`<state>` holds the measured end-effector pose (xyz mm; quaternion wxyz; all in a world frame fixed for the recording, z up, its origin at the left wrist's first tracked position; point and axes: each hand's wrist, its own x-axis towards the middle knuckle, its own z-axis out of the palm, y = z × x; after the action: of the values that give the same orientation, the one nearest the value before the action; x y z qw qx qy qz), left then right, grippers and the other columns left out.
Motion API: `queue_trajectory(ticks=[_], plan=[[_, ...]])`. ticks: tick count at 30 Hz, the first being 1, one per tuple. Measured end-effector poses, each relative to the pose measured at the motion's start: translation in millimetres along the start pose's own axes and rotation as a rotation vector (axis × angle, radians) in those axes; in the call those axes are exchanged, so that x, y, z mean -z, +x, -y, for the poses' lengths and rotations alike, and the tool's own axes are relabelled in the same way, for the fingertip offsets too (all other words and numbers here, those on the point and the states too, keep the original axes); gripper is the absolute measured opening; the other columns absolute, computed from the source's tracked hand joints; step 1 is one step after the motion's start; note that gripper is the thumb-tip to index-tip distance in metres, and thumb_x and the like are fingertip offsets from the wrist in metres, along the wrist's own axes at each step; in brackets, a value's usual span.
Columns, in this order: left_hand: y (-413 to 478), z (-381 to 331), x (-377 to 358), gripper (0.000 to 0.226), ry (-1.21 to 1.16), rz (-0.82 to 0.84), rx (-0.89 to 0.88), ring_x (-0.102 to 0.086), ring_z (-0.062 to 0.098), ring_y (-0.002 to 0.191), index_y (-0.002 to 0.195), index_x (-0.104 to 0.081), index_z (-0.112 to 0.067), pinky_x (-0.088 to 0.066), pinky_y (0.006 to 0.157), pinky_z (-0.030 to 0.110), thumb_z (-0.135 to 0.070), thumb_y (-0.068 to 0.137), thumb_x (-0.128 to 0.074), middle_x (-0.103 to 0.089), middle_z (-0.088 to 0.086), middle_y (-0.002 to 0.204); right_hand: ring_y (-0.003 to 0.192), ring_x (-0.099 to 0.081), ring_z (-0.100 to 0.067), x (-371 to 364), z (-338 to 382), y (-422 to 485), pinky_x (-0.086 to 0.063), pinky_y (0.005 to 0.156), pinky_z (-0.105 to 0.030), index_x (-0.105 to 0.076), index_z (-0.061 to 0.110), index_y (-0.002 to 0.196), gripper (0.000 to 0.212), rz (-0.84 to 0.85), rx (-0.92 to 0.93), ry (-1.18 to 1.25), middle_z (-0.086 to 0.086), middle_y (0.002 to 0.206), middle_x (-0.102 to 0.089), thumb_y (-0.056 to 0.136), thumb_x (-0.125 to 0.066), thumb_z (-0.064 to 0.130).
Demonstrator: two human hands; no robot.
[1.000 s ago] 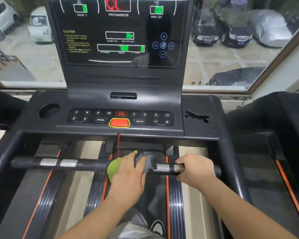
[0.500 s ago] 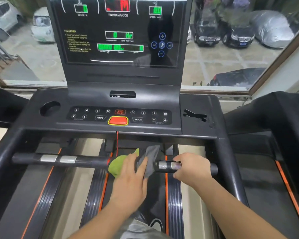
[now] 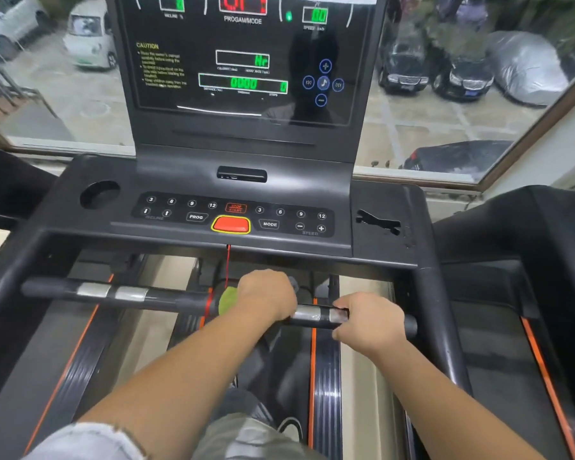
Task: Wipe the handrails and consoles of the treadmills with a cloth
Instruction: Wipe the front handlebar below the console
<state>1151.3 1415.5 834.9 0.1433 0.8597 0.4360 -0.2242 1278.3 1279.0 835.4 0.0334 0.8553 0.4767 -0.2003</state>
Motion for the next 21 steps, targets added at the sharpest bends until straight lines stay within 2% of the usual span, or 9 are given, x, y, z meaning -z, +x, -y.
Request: queue_trajectory(ticks=[3, 5, 6, 8, 11, 13, 15, 18, 21], plan=[[-42.9, 0.1, -50.5, 0.040, -0.063, -0.356, -0.077, -0.052, 0.032, 0.122, 0.135, -0.051, -0.021, -0.050, 0.086, 0.038, -0.041, 0.100, -0.046, -0.048, 0.011, 0.134, 0.094, -0.066, -0.019, -2.3, -2.1, 1.1, -0.050, 0.074, -0.026, -0.068, 0.030, 0.101, 0.022, 0.013, -0.012, 0.000, 0.009, 0.097, -0.069, 0.079, -0.066, 0.026], [-68.8, 13.1, -89.3, 0.065, -0.111, -0.432, -0.204, -0.042, 0.036, 0.138, 0.144, -0.048, -0.021, -0.058, 0.092, 0.037, -0.035, 0.085, -0.069, -0.039, 0.018, 0.151, 0.085, -0.062, -0.018, -3.1, -2.4, 2.3, -0.047, 0.067, -0.025, -0.065, 0.029, 0.094, 0.016, 0.017, -0.002, -0.013, 0.010, 0.090, -0.066, 0.078, -0.066, 0.028], [-75.6, 20.6, -103.8, 0.088, -0.103, -0.439, -0.246, -0.036, 0.039, 0.144, 0.147, -0.047, -0.020, -0.062, 0.082, 0.035, -0.025, 0.066, -0.082, -0.031, 0.022, 0.159, 0.082, -0.060, -0.018, -3.7, -2.2, 4.5, -0.044, 0.063, -0.025, -0.063, 0.029, 0.089, 0.012, 0.014, 0.007, -0.023, 0.010, 0.086, -0.064, 0.077, -0.066, 0.029], [-75.8, 31.6, -125.2, 0.117, 0.008, -0.487, -0.286, -0.026, 0.040, 0.149, 0.143, -0.048, -0.019, -0.060, 0.054, 0.029, 0.000, 0.032, -0.080, -0.010, 0.027, 0.167, 0.078, -0.058, -0.018, -3.2, -2.2, 7.5, -0.038, 0.058, -0.024, -0.058, 0.028, 0.081, 0.010, 0.016, 0.012, -0.034, 0.009, 0.080, -0.062, 0.075, -0.066, 0.030], [-63.8, 36.5, -120.4, 0.124, 0.151, -0.541, -0.286, -0.033, 0.043, 0.148, 0.144, -0.046, -0.019, -0.061, 0.068, 0.035, 0.012, 0.026, -0.070, -0.028, 0.029, 0.159, 0.075, -0.058, -0.016, -3.6, -1.8, 9.5, -0.035, 0.056, -0.023, -0.059, 0.028, 0.082, 0.012, 0.023, 0.013, -0.045, 0.010, 0.078, -0.062, 0.074, -0.067, 0.033], [-56.9, 27.2, -98.9, 0.123, 0.122, -0.437, -0.232, -0.048, 0.042, 0.139, 0.149, -0.041, -0.017, -0.060, 0.082, 0.037, 0.009, 0.034, -0.079, -0.042, 0.026, 0.147, 0.073, -0.058, -0.015, -4.1, -1.9, 9.5, -0.034, 0.054, -0.022, -0.059, 0.027, 0.081, 0.011, 0.026, 0.005, -0.045, 0.009, 0.077, -0.062, 0.074, -0.066, 0.032], [-48.0, 13.3, -66.9, 0.101, 0.081, -0.298, -0.161, -0.053, 0.035, 0.125, 0.145, -0.040, -0.020, -0.056, 0.085, 0.037, -0.011, 0.055, -0.086, -0.044, 0.017, 0.138, 0.073, -0.058, -0.015, -4.6, -1.5, 8.2, -0.035, 0.054, -0.023, -0.057, 0.026, 0.078, 0.011, 0.040, -0.003, -0.041, 0.008, 0.076, -0.063, 0.074, -0.065, 0.031], [-11.3, 9.1, -11.4, 0.041, -0.030, 0.011, -0.174, -0.062, 0.028, 0.097, 0.108, -0.059, -0.023, -0.051, 0.074, 0.033, -0.028, 0.072, -0.076, -0.059, 0.005, 0.109, 0.073, -0.059, -0.015, -3.9, -1.6, 8.2, -0.036, 0.055, -0.022, -0.059, 0.025, 0.080, 0.010, 0.045, -0.005, -0.038, 0.008, 0.076, -0.063, 0.074, -0.064, 0.030], [21.4, 22.9, 25.6, 0.030, -0.337, 0.433, -0.104, -0.052, 0.024, 0.069, 0.090, -0.064, -0.006, -0.040, 0.057, 0.024, -0.018, 0.067, -0.080, -0.056, 0.004, 0.083, 0.073, -0.060, -0.016, -1.3, -0.2, 7.2, -0.038, 0.055, -0.022, -0.060, 0.023, 0.082, 0.009, 0.062, -0.004, -0.027, 0.008, 0.077, -0.064, 0.074, -0.063, 0.027]])
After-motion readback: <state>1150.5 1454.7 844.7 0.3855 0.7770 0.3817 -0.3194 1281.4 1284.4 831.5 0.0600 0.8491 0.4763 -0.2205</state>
